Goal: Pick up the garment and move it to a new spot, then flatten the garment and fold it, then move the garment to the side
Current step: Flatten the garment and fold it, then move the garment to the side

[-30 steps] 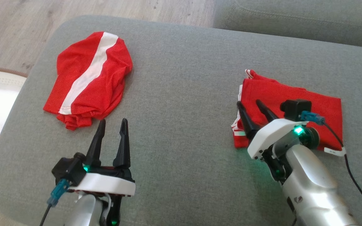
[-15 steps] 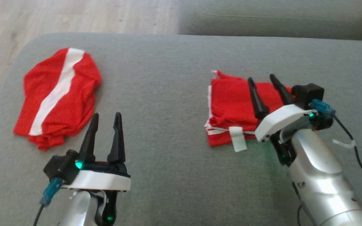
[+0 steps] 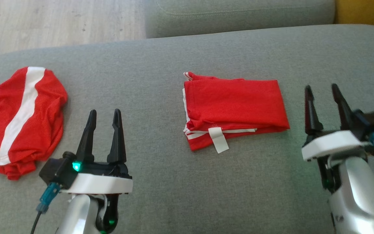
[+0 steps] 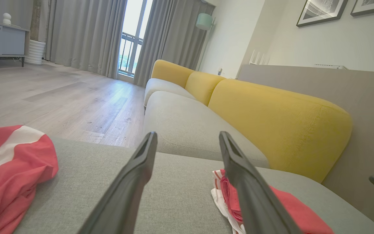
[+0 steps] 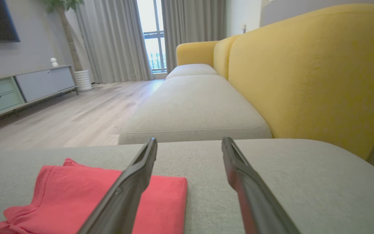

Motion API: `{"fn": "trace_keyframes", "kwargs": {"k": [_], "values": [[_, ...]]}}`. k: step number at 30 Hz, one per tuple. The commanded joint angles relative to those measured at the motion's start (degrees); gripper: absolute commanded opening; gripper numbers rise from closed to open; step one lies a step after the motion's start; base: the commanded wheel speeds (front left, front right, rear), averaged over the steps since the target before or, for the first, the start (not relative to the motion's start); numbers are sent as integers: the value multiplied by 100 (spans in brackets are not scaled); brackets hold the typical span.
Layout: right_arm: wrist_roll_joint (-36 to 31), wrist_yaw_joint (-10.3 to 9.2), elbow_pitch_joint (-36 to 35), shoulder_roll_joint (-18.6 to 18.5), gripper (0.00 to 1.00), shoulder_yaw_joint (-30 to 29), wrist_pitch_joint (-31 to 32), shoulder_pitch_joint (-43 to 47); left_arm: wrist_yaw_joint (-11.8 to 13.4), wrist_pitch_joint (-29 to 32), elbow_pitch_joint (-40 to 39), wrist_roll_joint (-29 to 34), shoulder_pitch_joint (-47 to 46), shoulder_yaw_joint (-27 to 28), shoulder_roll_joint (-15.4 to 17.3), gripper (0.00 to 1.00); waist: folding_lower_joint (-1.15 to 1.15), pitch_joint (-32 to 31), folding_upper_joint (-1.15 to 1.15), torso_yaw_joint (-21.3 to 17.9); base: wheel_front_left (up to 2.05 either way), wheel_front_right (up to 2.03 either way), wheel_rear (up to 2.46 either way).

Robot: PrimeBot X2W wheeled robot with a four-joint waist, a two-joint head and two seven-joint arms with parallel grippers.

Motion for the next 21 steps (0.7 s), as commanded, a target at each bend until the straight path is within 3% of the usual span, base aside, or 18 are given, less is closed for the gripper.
{"fn": "trace_keyframes", "kwargs": {"k": [1, 9, 21], "values": [[-45, -4, -462, 128, 100, -12, -65, 73, 21, -30, -230, 99, -159, 245, 33, 100, 0, 10, 0, -53, 0, 0, 0], [-28, -4, -1138, 261, 100, -209, -77, 739, 13, -30, -180, 168, 17, 338, 33, 100, 0, 21, 0, -123, 0, 0, 0], [128, -4, -1266, 270, 100, -180, -78, 843, 2, -30, -193, 194, 29, 316, 33, 100, 0, 39, 0, -57, 0, 0, 0]]}}
